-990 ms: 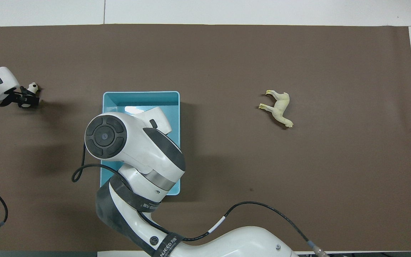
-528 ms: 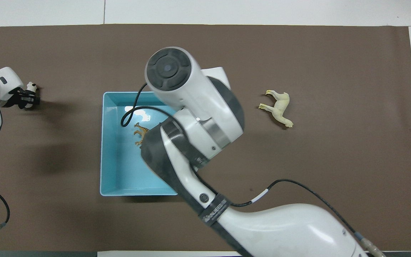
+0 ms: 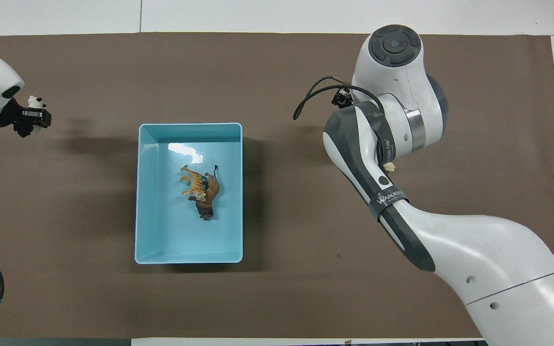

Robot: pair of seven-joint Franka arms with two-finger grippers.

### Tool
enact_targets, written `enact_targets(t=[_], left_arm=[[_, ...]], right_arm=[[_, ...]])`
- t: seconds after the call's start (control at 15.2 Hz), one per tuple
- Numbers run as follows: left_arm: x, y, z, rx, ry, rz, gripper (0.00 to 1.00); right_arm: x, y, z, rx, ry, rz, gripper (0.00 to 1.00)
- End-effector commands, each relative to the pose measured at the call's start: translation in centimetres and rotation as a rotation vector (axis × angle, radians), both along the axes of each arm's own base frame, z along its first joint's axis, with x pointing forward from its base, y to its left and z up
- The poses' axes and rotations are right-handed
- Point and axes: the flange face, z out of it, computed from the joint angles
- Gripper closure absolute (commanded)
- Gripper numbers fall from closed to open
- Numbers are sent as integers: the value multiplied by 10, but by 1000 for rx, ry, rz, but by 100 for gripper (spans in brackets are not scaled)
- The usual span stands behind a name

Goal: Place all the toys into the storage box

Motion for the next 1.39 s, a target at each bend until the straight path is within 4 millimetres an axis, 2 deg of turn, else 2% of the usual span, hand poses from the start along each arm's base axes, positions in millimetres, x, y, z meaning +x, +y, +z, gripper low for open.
enact_targets(t=[0.0,0.13,0.2,0.33,0.46,0.53,0.66,0.73,0.79,0.86,0.99,1.12,1.19,1.32], left_arm=[[-26,-67,55,-23,21,95,100],[-44,-126,76,-17,42,137,100],[-54,-157,82,-13,49,153,100],[-74,-220,83,-8,43,197,100],[-93,-263,76,-6,35,233,100],[-99,-276,74,-4,37,227,1],[-102,-275,75,2,45,233,0],[-100,-270,77,0,44,233,0],[-96,-264,80,-4,36,237,0],[-91,-250,83,-5,33,237,0],[-84,-206,102,-10,19,220,0],[-79,-151,122,-9,13,195,0],[-81,-133,131,-6,17,186,0],[-94,-101,158,2,20,190,0]], right_arm=[[-36,-30,-22,18,-10,103,0],[-50,-38,-39,17,16,152,0],[-52,-44,-44,16,24,175,0],[-49,-58,-45,19,19,196,0],[-51,-64,-57,24,-12,198,0],[-56,-67,-69,28,-29,198,0],[-64,-71,-83,34,-59,193,0],[-66,-71,-86,36,-61,190,8],[-66,-71,-86,37,-66,189,60],[-64,-70,-83,36,-60,185,100],[-55,-68,-64,25,-10,170,100],[-45,-58,-23,15,41,171,100],[-40,-51,-1,13,56,175,100],[-42,-6,43,12,75,200,100]])
